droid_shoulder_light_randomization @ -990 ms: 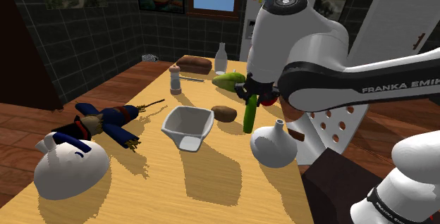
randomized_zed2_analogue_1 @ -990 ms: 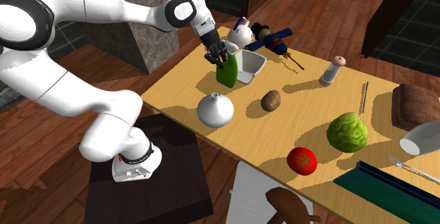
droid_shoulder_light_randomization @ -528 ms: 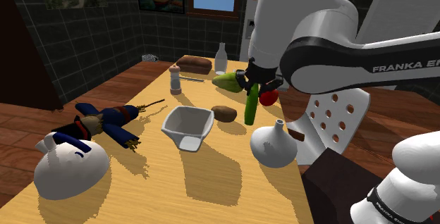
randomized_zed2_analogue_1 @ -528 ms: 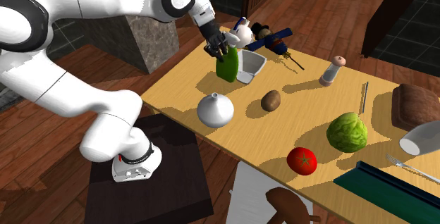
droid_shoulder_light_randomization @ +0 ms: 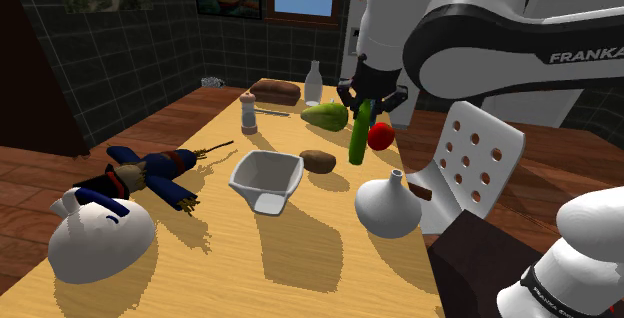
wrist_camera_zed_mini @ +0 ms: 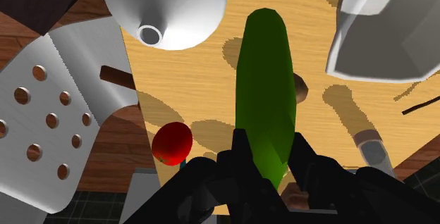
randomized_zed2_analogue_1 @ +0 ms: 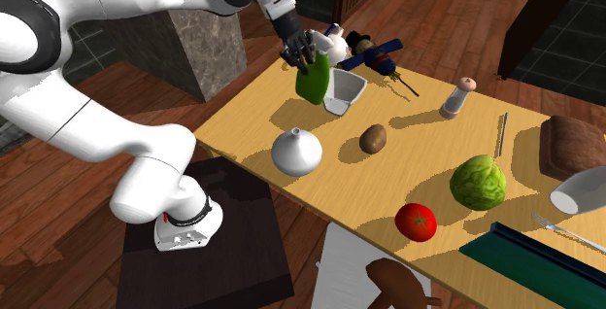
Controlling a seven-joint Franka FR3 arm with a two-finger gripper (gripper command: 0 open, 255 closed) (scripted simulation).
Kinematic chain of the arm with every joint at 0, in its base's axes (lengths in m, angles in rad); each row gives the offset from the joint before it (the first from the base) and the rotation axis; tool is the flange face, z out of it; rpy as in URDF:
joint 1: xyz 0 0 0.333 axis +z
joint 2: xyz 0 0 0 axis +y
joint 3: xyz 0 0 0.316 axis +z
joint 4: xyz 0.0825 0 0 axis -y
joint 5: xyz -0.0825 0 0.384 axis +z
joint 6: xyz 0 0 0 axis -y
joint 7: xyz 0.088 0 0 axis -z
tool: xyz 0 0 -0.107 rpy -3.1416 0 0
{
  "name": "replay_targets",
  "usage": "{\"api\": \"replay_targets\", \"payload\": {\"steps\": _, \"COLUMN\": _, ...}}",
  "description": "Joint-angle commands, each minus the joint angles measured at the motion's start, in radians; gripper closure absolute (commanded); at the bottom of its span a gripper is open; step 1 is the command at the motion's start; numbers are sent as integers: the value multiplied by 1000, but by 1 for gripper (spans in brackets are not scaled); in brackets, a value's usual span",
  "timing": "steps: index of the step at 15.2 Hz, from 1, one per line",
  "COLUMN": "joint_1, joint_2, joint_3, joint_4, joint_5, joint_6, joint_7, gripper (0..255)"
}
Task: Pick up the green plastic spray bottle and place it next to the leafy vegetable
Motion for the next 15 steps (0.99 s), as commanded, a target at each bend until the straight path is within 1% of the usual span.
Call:
{"api": "replay_targets", "payload": {"steps": 1, "joint_1": -2, "joint_2": 1, "joint_3": -7, "joint_4": 24, "joint_5": -2, "joint_6": -23, "joint_7": -7, "gripper": 255}}
{"api": "replay_targets", "payload": {"steps": 15, "joint_1": -22, "joint_2": 21, "joint_3": -46, "joint_4": 209, "joint_5": -21, "joint_6": -185, "joint_7": -59, "gripper": 255}}
